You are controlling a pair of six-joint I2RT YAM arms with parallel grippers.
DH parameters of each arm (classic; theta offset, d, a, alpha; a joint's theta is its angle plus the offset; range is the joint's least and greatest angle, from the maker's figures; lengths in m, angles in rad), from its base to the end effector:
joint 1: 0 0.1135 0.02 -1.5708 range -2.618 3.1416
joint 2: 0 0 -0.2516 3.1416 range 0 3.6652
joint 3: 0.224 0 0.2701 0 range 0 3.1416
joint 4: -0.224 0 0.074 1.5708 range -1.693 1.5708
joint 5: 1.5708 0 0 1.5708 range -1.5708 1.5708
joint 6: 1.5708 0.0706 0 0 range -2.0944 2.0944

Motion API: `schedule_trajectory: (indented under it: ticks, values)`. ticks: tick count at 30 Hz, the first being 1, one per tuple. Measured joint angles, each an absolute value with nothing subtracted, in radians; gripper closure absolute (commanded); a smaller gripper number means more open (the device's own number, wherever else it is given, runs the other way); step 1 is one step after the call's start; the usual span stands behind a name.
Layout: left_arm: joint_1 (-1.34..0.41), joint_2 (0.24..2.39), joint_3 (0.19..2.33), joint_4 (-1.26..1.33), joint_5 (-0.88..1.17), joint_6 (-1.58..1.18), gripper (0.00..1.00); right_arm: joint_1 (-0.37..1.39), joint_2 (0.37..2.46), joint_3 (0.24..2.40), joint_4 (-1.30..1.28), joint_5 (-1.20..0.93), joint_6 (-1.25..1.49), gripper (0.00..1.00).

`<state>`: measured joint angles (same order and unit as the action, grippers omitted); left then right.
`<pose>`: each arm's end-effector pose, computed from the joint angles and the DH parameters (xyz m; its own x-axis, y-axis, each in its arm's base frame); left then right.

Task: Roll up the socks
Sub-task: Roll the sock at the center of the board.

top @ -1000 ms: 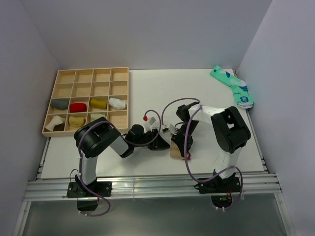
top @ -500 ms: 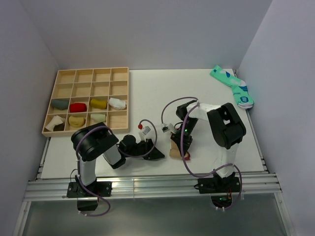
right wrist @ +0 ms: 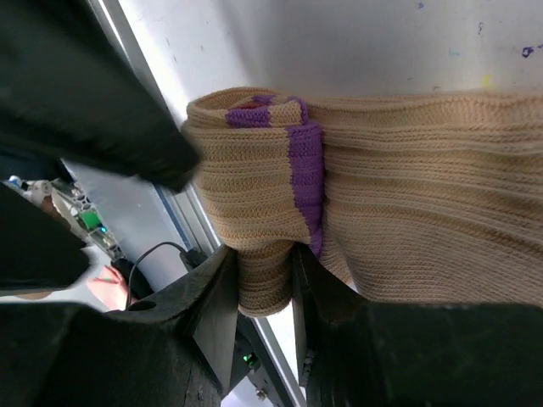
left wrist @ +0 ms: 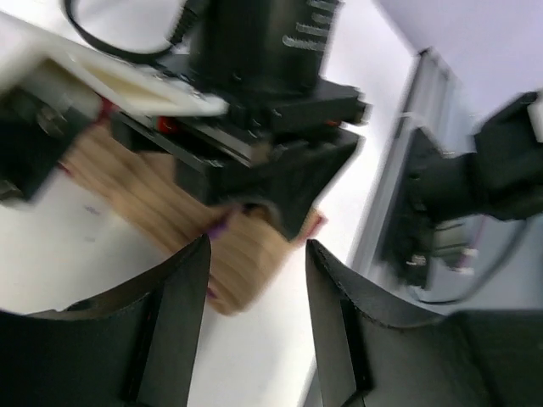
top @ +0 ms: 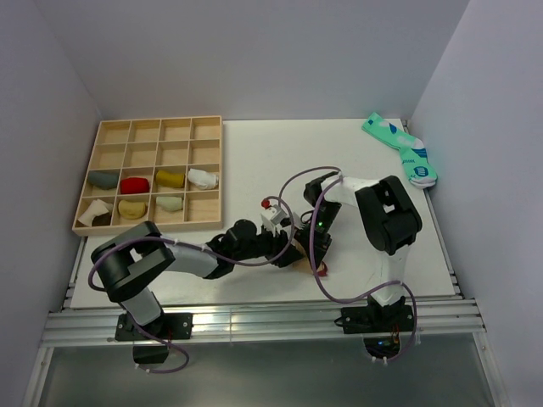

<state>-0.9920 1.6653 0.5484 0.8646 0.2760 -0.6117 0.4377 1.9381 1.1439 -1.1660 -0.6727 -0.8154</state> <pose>0.1757 -0.3040 0.1182 -0.6572 -0.0043 -0.7537 0.6992 0.3700 -0.6118 0.2428 0.1622 0.0830 -0.4891 -0.8575 -0.1594 -0.6904 0.2690 0.6716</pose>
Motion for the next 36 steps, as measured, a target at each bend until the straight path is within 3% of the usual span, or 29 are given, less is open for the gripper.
schedule_trajectory:
  ticks: [9, 36]
  values:
    - [-0.994, 1.694, 0.611, 0.683, 0.212, -0.459, 0.45, 0.438, 1.949, 1.153, -1.177, -0.676, -0.815, 0.67]
    - [-1.036, 1.769, 0.618, 0.762, 0.231, -0.451, 0.48, 0.435, 1.966, 1.166, -1.19, -0.678, -0.806, 0.67]
